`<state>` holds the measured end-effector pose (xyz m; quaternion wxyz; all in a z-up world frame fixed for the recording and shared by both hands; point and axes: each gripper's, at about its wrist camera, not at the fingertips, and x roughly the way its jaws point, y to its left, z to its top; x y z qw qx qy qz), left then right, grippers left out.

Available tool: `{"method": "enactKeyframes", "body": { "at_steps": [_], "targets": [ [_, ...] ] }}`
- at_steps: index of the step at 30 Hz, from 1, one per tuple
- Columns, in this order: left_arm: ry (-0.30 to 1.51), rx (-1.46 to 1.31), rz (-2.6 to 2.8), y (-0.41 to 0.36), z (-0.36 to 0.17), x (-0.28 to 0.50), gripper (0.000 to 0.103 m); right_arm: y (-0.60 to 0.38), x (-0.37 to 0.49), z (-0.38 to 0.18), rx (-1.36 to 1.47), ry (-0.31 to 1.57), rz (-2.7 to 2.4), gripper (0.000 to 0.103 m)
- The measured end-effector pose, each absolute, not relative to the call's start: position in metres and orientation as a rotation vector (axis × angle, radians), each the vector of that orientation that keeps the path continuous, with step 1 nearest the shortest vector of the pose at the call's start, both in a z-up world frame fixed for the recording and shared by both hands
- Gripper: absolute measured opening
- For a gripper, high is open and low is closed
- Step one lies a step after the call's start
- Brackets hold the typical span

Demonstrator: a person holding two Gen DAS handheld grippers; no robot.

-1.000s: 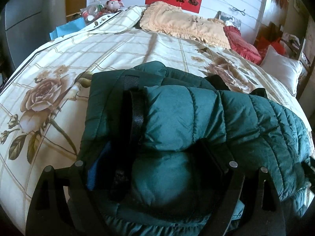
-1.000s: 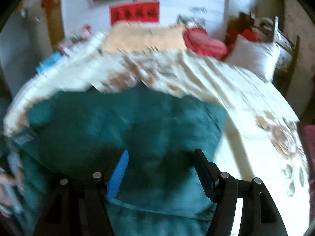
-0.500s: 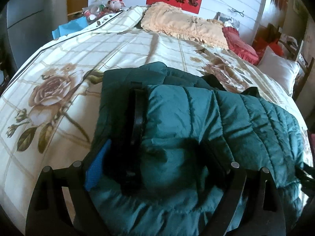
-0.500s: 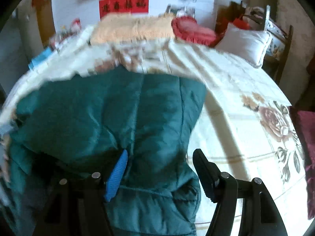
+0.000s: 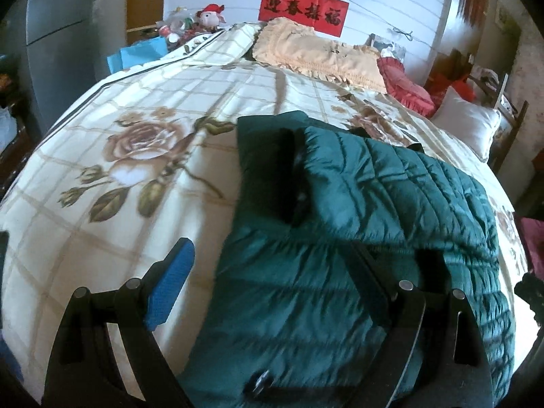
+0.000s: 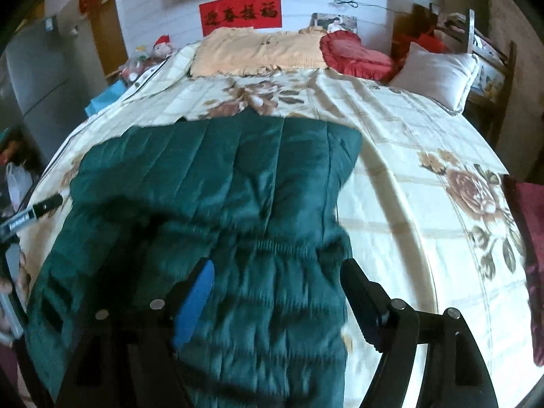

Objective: Fold large clothes

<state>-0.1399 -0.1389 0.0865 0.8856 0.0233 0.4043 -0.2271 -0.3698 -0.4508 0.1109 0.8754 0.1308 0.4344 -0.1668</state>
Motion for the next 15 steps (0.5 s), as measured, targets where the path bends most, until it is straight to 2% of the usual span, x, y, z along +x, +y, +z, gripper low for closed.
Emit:
{"method": "enactKeyframes", "body": {
  "at_steps": [15],
  "targets": [
    [0.867,0.074,-0.470,-0.077,0.079,-0.197,0.090,-0.419,-0.433,0.085,0.333,0.986,-0.302,0.075]
  ]
}}
